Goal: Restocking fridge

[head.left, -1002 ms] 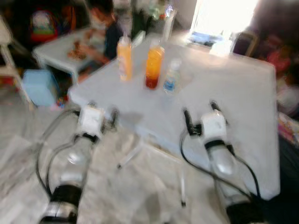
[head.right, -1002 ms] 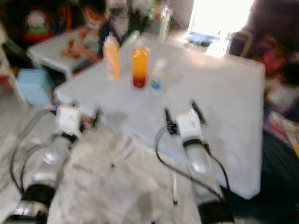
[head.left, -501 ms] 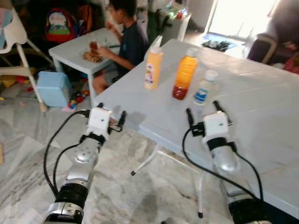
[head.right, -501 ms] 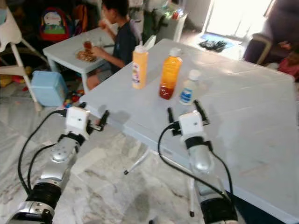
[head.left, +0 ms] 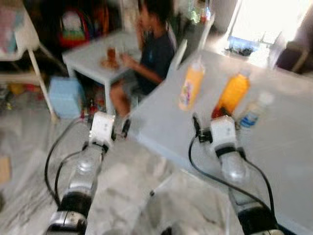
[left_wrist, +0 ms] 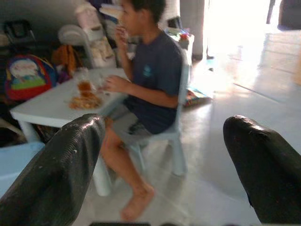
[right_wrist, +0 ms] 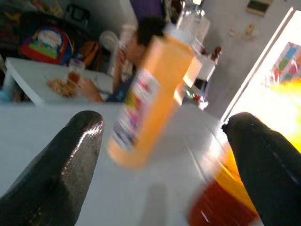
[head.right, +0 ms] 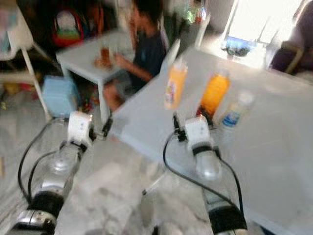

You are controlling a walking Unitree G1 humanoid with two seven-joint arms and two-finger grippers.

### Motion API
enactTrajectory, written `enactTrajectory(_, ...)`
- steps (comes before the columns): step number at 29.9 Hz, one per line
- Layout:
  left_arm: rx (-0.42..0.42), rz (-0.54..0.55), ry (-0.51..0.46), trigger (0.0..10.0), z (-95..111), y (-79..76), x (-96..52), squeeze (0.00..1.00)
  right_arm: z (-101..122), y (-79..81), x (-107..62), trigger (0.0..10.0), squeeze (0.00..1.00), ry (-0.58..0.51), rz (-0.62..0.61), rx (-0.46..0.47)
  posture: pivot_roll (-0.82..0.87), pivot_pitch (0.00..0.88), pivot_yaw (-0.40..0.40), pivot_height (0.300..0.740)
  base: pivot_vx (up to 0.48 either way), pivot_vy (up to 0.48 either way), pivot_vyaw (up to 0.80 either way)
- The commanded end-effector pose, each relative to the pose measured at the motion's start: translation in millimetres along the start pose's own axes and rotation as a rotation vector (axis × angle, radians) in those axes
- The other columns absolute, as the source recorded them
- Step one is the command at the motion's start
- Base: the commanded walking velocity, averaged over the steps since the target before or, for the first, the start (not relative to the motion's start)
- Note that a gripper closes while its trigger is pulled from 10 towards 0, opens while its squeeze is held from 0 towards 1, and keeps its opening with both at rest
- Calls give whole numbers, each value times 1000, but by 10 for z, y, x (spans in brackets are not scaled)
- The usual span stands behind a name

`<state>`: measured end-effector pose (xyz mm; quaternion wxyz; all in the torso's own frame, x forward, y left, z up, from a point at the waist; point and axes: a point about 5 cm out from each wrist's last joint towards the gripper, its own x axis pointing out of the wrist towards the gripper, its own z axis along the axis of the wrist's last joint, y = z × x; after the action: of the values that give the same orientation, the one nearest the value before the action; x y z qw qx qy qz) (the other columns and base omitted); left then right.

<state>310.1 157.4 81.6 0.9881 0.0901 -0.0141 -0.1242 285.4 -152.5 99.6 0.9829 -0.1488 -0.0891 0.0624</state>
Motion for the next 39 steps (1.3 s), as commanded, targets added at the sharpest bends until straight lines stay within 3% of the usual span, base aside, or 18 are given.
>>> enactTrajectory(1, 15, 32, -4, 10000, 12, 88, -12, 0, 67, 46, 47, 10000, 0, -28, 18, 6, -23, 0, -69, 740, 281, 390, 0)
enactTrajectory(10, 13, 33, -7, 10000, 11, 101, -25, 0, 74, 72, 46, 10000, 0, -34, 19, 2, -16, 0, -71, 740, 31, 43, 0)
enactTrajectory(19, 23, 17, 6, 10000, -18, 135, -73, 0, 99, -71, 116, 10000, 0, -24, -129, 42, 0, 0, -66, 740, 0, 0, 0)
enactTrajectory(26, 37, 3, 12, 10000, -19, 154, -101, 0, 209, -283, 389, 10000, 0, -42, -229, 101, 24, 11, -49, 740, 0, 0, 0)
enactTrajectory(39, 59, -15, 23, 10000, -12, 206, -161, 0, 389, -460, 702, 10000, 0, -85, -335, 116, 56, 37, -30, 740, 0, 0, 0)
